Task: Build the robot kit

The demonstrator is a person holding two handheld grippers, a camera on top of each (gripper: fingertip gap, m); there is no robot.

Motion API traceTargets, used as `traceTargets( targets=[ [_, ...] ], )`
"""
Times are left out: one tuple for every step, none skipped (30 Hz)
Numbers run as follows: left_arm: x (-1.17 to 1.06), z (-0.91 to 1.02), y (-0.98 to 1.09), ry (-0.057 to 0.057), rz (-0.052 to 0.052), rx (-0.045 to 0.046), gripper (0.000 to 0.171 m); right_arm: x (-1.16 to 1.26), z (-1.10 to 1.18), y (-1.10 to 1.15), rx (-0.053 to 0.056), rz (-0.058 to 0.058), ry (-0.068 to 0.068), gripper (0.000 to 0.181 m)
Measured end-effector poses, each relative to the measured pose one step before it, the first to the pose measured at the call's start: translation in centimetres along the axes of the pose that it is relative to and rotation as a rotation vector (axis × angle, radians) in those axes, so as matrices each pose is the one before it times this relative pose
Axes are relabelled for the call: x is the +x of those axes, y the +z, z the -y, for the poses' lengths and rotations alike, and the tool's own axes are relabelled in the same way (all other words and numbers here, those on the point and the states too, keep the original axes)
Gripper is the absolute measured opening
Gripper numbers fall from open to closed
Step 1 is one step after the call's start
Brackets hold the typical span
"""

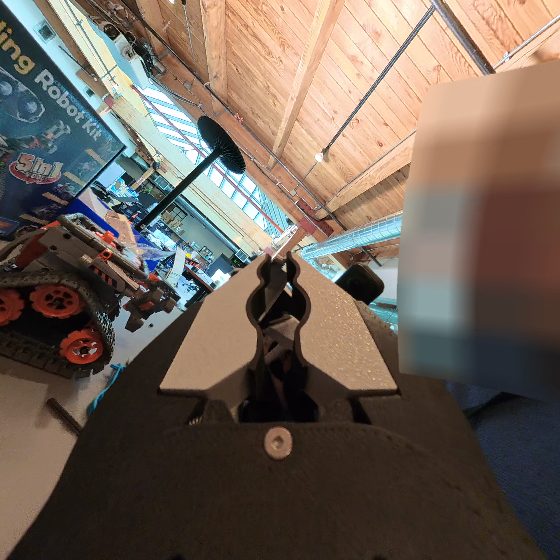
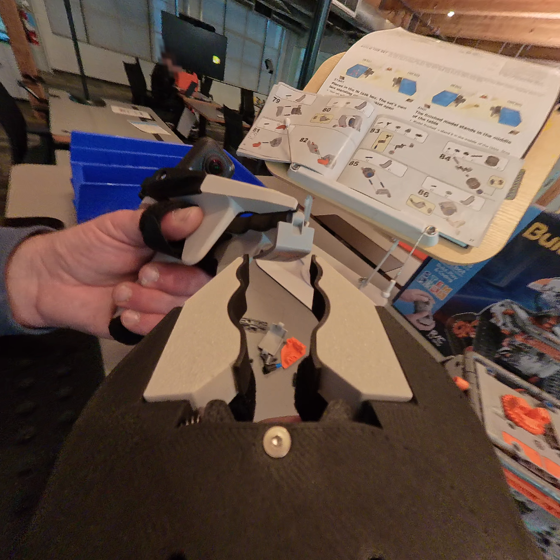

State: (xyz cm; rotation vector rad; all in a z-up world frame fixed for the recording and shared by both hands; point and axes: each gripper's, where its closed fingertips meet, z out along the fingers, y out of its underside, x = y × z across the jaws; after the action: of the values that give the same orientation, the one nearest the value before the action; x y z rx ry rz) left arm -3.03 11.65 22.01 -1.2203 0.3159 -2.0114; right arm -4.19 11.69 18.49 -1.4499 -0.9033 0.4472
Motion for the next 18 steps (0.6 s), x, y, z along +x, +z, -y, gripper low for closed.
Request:
traceTargets(
  targets=[
    [-0.039, -0.122, 0.012, -0.0065, 0.0009, 0.00457, 0.008, -0.065, 0.016, 0.147, -0.0003, 0.0225, 0.0366, 0.036],
    [0.038, -0.055, -0.01, -0.0041, -0.003, 0.0048, 0.008, 0.072, 0.07, 0.123, 0.0048, 0.0178, 0.0396, 0.032],
    [0.094, 0.037, -0.03, -0.0073, -0.0074, 0.00668, 0.008, -0.006, 0.137, 0.057, 0.0096, 0.0261, 0.0367, 0.029],
    [0.062, 0.108, -0.042, -0.0074, -0.0052, 0.00931, 0.008, -0.048, 0.149, -0.011, 0.0094, 0.0317, 0.0363, 0.027],
    [0.051, 0.022, 0.011, -0.0049, -0.0033, 0.00251, 0.008, -0.01, 0.121, -0.01, 0.0089, 0.0262, 0.034, 0.026],
    [0.08, 0.043, 0.022, -0.0009, -0.0027, 0.00349, 0.008, -0.071, 0.114, 0.002, 0.0109, 0.0274, 0.0337, 0.025],
    [0.022, 0.098, -0.021, -0.0033, -0.0001, 0.00428, 0.008, -0.121, 0.113, -0.038, 0.0125, 0.0334, 0.0369, 0.024],
    [-0.059, 0.013, 0.008, 0.0005, 0.0061, -0.00176, 0.007, -0.04, 0.008, -0.035, 0.0052, 0.0334, 0.0455, 0.024],
    [0.026, -0.017, 0.007, 0.0049, 0.0007, -0.0035, 0.008, -0.069, 0.017, -0.034, 0.0042, 0.0265, 0.032, 0.023],
    [0.113, 0.027, -0.009, 0.0011, -0.0066, -0.00112, 0.008, -0.155, 0.068, -0.029, 0.0073, 0.0198, 0.0113, 0.023],
    [-0.024, 0.03, -0.043, 0.001, 0.0034, -0.00069, 0.008, -0.036, 0.019, -0.026, 0.0016, 0.0071, 0.0032, 0.023],
    [-0.027, -0.051, -0.023, 0.0048, 0.0047, -0.00455, 0.008, 0.034, -0.076, -0.004, -0.0057, -0.0014, -0.0014, 0.023],
    [0.144, -0.072, -0.02, 0.0016, -0.0078, -0.00516, 0.008, -0.08, 0.016, -0.006, 0.0002, -0.001, -0.0086, 0.023],
    [0.129, 0.032, -0.042, 0.0006, -0.0046, -0.00016, 0.008, -0.149, 0.074, -0.014, 0.0048, 0.0007, -0.0074, 0.023],
    [-0.007, 0.036, -0.067, 0.0089, 0.0104, 0.00041, 0.008, -0.036, 0.015, -0.011, 0.0013, -0.0041, -0.0059, 0.023],
    [0.039, -0.03, -0.03, 0.012, 0.0082, -0.00408, 0.008, -0.025, -0.036, -0.011, -0.0019, -0.003, -0.0064, 0.023],
    [0.108, -0.055, -0.02, 0.003, 0.0006, -0.00357, 0.008, -0.083, 0.024, -0.013, 0.0001, 0.0017, -0.0022, 0.023],
    [0.101, 0.006, -0.047, -0.002, 0.0016, 0.00175, 0.008, -0.115, 0.041, -0.002, 0.0023, 0.0046, 0.0052, 0.023]
  ],
)
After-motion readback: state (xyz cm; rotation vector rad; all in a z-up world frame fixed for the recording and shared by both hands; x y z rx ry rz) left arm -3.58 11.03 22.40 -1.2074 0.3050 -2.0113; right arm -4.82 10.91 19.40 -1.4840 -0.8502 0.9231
